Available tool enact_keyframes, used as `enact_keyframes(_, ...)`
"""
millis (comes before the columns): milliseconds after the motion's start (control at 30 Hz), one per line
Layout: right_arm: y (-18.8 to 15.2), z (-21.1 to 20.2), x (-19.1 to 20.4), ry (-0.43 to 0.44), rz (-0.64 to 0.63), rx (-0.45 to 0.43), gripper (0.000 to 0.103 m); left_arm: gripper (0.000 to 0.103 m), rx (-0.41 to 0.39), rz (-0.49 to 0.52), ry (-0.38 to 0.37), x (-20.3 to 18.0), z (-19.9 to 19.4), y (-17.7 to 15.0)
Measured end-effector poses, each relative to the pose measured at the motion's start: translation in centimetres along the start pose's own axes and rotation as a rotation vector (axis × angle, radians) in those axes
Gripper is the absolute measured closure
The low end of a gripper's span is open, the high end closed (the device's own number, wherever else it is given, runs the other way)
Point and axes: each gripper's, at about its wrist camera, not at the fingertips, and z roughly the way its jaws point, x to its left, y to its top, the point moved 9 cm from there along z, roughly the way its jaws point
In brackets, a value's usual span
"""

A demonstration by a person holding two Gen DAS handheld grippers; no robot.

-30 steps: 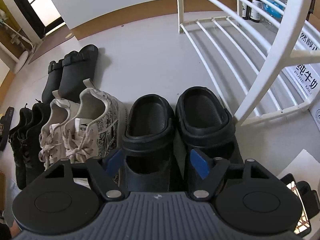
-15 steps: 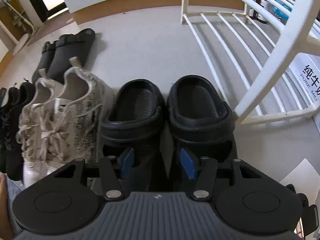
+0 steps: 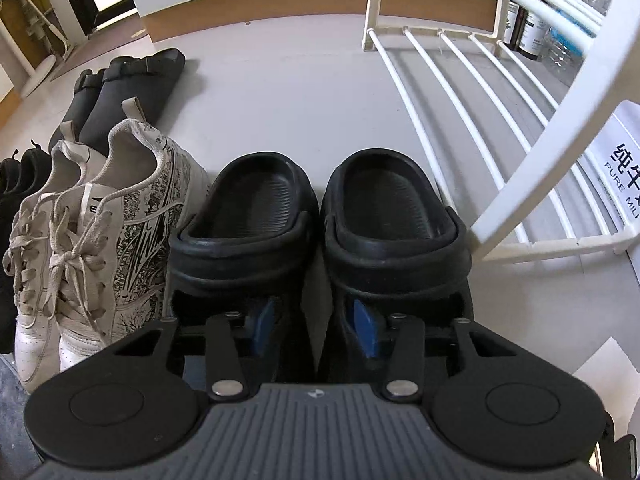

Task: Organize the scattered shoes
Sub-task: 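Grasp both black slip-on clogs together at their heels with the right gripper, then lift and carry the black clogs onto the white rack's lowest shelf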

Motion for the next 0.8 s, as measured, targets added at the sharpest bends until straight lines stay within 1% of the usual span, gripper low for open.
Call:
enact_keyframes(67, 0.0, 0.5, 0.0, -0.002, -0.001, -0.003, 0.057, 0.009, 0.001, -0.004, 0.007, 0.1, 0.1, 0.0)
enact_keyframes(167, 0.0, 1.0, 0.0, -0.006, 0.005, -0.010, 0.068, 0.009, 0.004, -0.011, 0.023, 0.5, 0.4, 0.0)
enact_keyframes(200, 0.0, 1.0, -0.1, -0.009, 0.011, -0.014, 0.075, 0.009, 0.005, -0.011, 0.026, 0.5, 0.4, -0.1)
enact_keyframes(500, 0.8, 0.2, -0.5, -0.027, 0.092, -0.062, 0.077, 0.009, 0.010, 0.009, 0.043, 0.6, 0.6, -0.3)
enact_keyframes(567, 1.6, -0.7, -0.5, -0.024, 0.121, -0.100, 0.078, 0.009, 0.008, 0.015, 0.050, 0.6, 0.7, -0.3)
enact_keyframes(800, 3.5, -1.8, -0.8, -0.008, 0.216, -0.165, 0.078, 0.009, -0.001, 0.008, 0.083, 1.5, 0.8, 0.0)
